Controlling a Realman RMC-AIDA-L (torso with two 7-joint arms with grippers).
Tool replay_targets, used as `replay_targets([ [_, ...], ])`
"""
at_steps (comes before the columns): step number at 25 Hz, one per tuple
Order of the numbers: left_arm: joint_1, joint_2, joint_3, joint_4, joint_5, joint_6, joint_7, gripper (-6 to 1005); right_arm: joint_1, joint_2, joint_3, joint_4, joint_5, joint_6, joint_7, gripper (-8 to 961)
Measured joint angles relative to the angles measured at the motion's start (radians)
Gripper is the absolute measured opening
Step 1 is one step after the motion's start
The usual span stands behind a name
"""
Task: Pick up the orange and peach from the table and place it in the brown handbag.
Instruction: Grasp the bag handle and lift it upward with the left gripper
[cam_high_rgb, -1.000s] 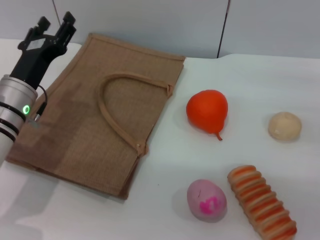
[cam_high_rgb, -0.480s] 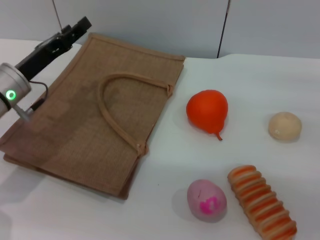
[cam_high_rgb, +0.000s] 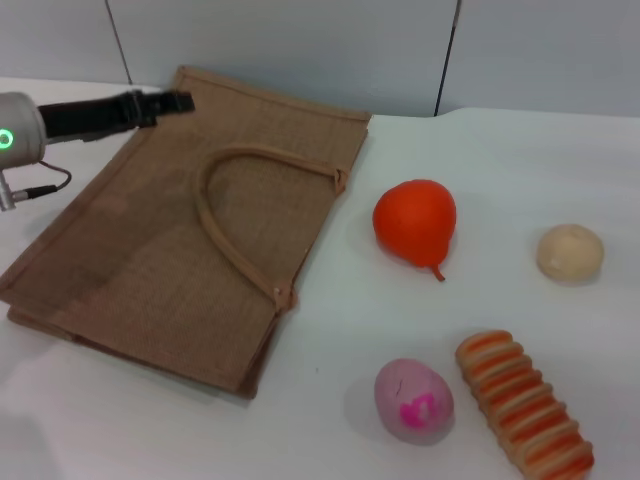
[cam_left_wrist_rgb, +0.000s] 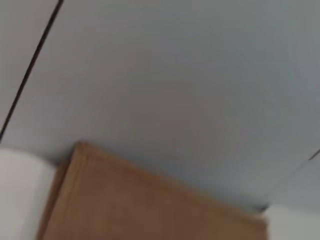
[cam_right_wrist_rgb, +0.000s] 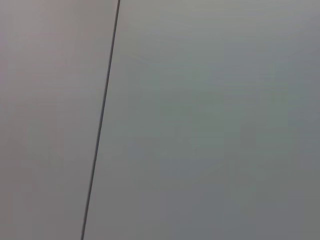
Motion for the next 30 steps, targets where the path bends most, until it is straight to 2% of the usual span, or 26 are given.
replay_targets([
  [5, -0.066, -0.003, 0.005, 0.046, 0.267, 0.034, -0.11, 701, 0.0, 0.0, 0.004, 0.0, 0.002, 0.003, 0.0, 818],
  [9, -0.097, -0.005, 0.034, 0.039, 0.358, 0.096, -0.148, 691, 0.0, -0.001, 0.005, 0.0, 0.003, 0.009, 0.0, 818],
  [18, -0.121, -0.007, 0.16, -0.062, 0.353, 0.244, -0.141, 668, 0.0, -0.001, 0.007, 0.0, 0.003, 0.015, -0.001, 819],
  [24, -0.147, -0.009, 0.17, -0.144, 0.352, 0.333, -0.094, 653, 0.0, -0.001, 0.006, -0.002, 0.003, 0.015, -0.001, 818],
  [30, -0.154, -0.01, 0.17, -0.185, 0.345, 0.369, -0.032, 637, 0.0, -0.001, 0.006, -0.002, 0.003, 0.016, -0.001, 818],
])
